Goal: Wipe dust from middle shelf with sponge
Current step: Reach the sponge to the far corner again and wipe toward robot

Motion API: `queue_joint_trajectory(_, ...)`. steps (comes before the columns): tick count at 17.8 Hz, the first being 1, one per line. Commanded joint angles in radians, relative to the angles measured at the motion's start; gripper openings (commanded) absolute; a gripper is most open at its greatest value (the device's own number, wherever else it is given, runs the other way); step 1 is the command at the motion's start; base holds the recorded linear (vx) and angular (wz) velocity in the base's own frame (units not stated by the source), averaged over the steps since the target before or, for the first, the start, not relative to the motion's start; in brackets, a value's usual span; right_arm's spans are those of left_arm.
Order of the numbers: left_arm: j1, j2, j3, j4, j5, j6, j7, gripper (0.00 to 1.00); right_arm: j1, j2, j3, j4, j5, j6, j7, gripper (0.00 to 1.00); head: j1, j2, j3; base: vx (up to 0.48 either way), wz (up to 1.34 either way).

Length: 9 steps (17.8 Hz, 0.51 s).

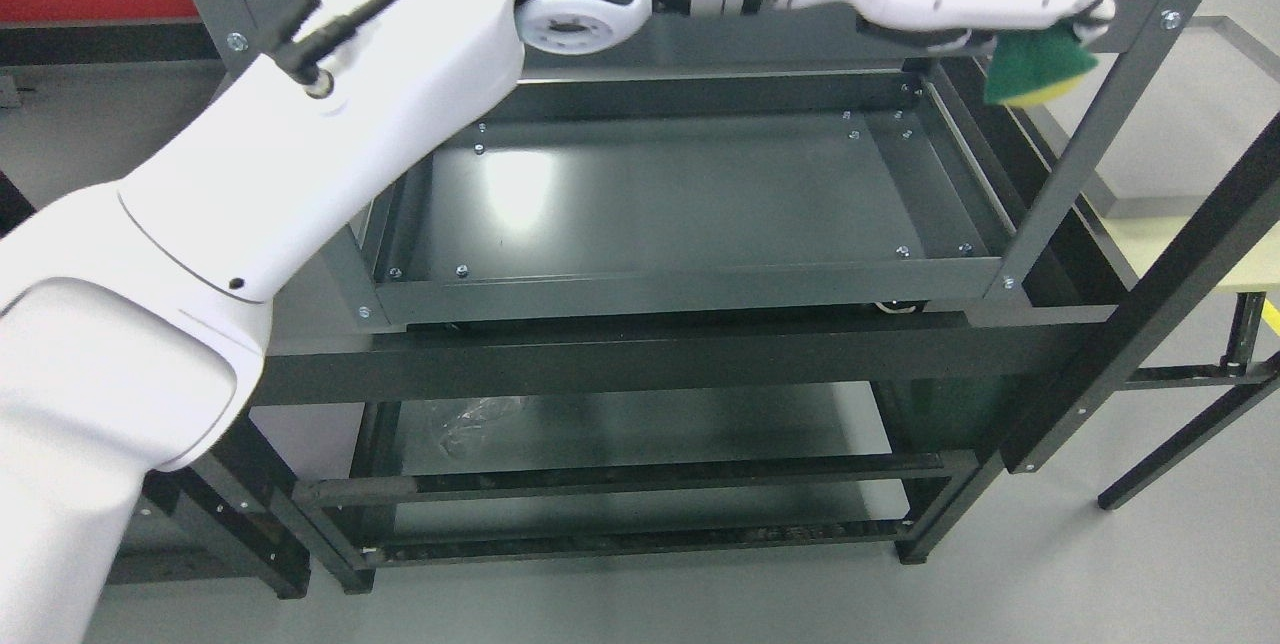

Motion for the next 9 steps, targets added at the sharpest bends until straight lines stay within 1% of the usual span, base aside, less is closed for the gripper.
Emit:
queue_joint_trajectory(1,0.06,-0.074,-0.084,0.064,-0.037,-0.01,0.001,0.0,0.0,-0.017,0.0,-0.017,0.0,0.072,0.0,1.0,0.0,0.0,0.0,0.0,0.0)
queue_joint_trajectory(7,0.101,0.132,0.074,-0.06,-0.032,-0.022,-0.001,0.0,0.0,-0.017,0.0,-0.017,0.0,0.072,0.0,1.0,0.0,0.0,0.0,0.0,0.0)
queue_joint_trajectory(9,0.114,0.179,0.114,-0.1,-0.029,-0.039,-0.002,0.0,0.0,-0.017,0.0,-0.017,0.0,0.072,0.0,1.0,0.0,0.0,0.0,0.0,0.0)
